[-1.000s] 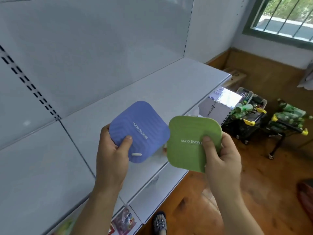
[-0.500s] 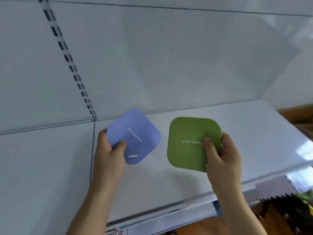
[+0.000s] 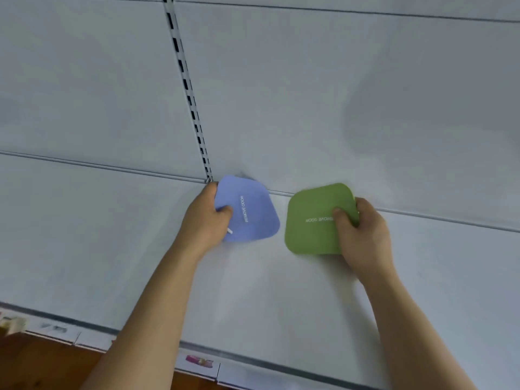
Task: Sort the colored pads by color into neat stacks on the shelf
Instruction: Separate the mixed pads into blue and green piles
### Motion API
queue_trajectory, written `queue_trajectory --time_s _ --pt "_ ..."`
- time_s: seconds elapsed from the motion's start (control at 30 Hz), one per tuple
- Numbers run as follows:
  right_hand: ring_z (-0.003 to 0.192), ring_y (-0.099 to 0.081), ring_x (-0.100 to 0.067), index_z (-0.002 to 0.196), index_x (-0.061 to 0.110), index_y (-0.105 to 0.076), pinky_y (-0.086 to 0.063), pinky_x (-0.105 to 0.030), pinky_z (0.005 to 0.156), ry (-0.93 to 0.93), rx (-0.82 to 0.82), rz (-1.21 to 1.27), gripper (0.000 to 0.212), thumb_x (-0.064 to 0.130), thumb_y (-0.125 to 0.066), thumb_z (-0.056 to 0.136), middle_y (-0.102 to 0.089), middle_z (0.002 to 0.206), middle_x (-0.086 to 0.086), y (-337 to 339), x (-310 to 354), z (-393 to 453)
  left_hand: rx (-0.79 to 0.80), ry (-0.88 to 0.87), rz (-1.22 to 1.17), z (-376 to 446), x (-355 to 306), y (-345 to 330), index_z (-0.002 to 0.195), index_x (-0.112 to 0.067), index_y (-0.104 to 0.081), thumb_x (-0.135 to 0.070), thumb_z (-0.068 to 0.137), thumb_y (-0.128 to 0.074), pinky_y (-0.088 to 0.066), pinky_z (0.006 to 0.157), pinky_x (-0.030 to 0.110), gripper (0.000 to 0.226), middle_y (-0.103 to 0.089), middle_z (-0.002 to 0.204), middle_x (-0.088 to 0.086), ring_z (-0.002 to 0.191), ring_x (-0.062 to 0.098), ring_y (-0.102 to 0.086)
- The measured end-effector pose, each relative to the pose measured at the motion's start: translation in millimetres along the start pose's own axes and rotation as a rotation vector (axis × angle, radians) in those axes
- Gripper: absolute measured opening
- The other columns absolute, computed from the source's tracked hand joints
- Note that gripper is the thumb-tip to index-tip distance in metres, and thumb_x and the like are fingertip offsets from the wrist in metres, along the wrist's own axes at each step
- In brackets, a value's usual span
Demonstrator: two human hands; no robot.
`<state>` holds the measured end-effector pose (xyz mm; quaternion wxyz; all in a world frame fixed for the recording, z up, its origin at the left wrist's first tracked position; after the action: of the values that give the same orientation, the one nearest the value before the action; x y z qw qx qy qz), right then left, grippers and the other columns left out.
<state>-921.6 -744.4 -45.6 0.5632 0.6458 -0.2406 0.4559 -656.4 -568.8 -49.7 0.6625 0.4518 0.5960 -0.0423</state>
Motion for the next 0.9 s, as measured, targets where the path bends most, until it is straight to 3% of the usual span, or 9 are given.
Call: queue_trajectory --time_s 0.1,0.17,0.23,0.37,0.5,0.63,0.73,0.9 --pt "0.072 -0.057 -0.008 0.106 0.024 -0.056 -0.037 -0.034 0.062 0.031 -0.007 -0.157 0.005 0.027 -0.056 0.102 -0.061 0.078 0.013 -7 -2 1 -0.032 -0.028 0.097 9 -3 2 0.132 -0.030 -0.055 -0.014 0.096 -0.051 -0.056 0.078 0.038 0.040 -0.066 0.112 -0.006 0.097 0.024 -0.065" --pt "0.071 -0.056 -0.025 0.119 0.020 -0.058 -0.040 -0.035 0.065 0.061 -0.041 -0.239 0.019 0.025 -0.056 0.101 -0.062 0.077 0.003 -9 -2 -2 -0.021 -0.046 0.181 15 -3 5 0.136 -0.028 -0.052 -0.015 0.098 -0.052 -0.054 0.080 0.038 0.040 -0.064 0.115 -0.003 0.100 0.026 -0.062" --pt "0.073 -0.053 -0.032 0.127 0.017 -0.058 -0.041 -0.037 0.064 0.082 -0.079 -0.318 0.028 0.025 -0.056 0.101 -0.060 0.077 -0.002 -6 -3 -4 0.024 -0.049 0.222 19 -1 6 0.136 -0.028 -0.053 -0.016 0.098 -0.055 -0.055 0.085 0.040 0.040 -0.064 0.119 -0.002 0.102 0.027 -0.063" --pt "0.074 -0.049 -0.030 0.129 0.013 -0.057 -0.041 -0.039 0.062 0.070 -0.136 -0.485 0.032 0.025 -0.056 0.099 -0.064 0.085 -0.005 -2 -5 -6 0.076 -0.096 0.267 25 -5 -3 0.136 -0.025 -0.053 -0.017 0.098 -0.055 -0.050 0.087 0.037 0.039 -0.062 0.122 -0.003 0.108 0.024 -0.058" --pt "0.078 -0.059 -0.035 0.128 0.014 -0.056 -0.048 -0.041 0.064 0.049 -0.143 -0.506 0.032 0.024 -0.056 0.098 -0.068 0.088 -0.007 -4 -3 -7 0.059 -0.148 0.285 27 -14 -16 0.137 -0.024 -0.050 -0.017 0.099 -0.053 -0.048 0.083 0.037 0.039 -0.062 0.122 0.001 0.103 0.026 -0.057" --pt "0.078 -0.055 -0.034 0.127 0.017 -0.054 -0.041 -0.037 0.062 0.014 -0.152 -0.600 0.030 0.027 -0.054 0.099 -0.066 0.100 -0.005 -6 -4 -7 0.060 -0.204 0.445 29 -15 -17 0.152 -0.027 -0.039 -0.020 0.097 -0.057 -0.051 0.095 0.043 0.058 -0.058 0.139 0.003 0.123 0.029 -0.056" --pt "0.092 -0.062 -0.035 0.131 0.019 -0.051 -0.040 -0.037 0.064 -0.020 -0.173 -0.663 0.034 0.033 -0.052 0.100 -0.063 0.112 -0.004 -6 -5 -10 0.054 -0.224 0.422 30 -15 -17 0.160 -0.029 -0.027 -0.019 0.096 -0.062 -0.049 0.101 0.045 0.074 -0.051 0.150 0.006 0.133 0.031 -0.052" --pt "0.096 -0.065 -0.035 0.140 0.020 -0.045 -0.038 -0.036 0.066 -0.026 -0.152 -0.692 0.042 0.037 -0.051 0.102 -0.062 0.120 -0.004 -6 -5 -10 0.128 -0.261 0.403 41 -9 -19 0.161 -0.021 -0.033 -0.016 0.102 -0.056 -0.036 0.115 0.038 0.064 -0.045 0.159 0.007 0.145 0.027 -0.043"
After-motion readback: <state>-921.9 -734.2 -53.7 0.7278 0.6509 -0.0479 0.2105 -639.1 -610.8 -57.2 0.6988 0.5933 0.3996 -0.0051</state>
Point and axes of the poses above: each hand's wrist, its own z-axis towards the middle knuckle, its own y-axis out of the back of the hand, x = y × z, the point moved 8 cm from there along z, towards the middle knuckle
